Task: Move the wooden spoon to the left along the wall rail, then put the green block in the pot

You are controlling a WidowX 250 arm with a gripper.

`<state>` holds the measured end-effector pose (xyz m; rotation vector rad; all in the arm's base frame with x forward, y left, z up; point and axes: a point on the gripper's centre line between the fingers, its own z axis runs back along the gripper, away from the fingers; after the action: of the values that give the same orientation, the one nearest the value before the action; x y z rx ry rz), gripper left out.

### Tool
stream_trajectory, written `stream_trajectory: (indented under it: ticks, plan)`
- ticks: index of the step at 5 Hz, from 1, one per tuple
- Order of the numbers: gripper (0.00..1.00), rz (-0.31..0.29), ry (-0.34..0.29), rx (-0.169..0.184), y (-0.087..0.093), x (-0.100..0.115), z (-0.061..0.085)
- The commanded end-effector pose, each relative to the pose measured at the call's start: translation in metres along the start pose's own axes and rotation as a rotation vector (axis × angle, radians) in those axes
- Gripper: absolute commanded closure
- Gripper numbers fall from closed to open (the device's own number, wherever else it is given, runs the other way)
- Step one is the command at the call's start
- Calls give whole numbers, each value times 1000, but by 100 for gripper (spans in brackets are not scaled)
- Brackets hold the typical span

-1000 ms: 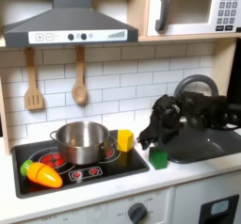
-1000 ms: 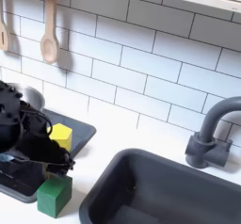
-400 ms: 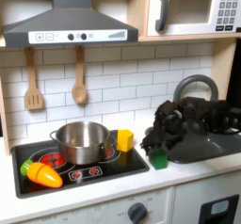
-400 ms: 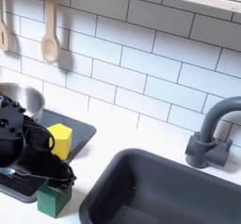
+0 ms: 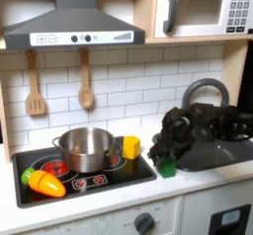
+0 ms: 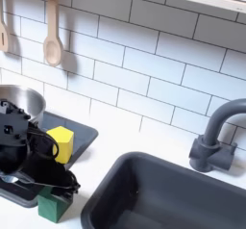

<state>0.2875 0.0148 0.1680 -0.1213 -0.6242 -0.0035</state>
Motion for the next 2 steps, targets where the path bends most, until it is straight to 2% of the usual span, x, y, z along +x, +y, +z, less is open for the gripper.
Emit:
stream_trajectory:
  ticks: [1,2]
  plan:
    - [0,9,18,10,4,-2,-4]
    - [0,8,16,2,1,1,-5]
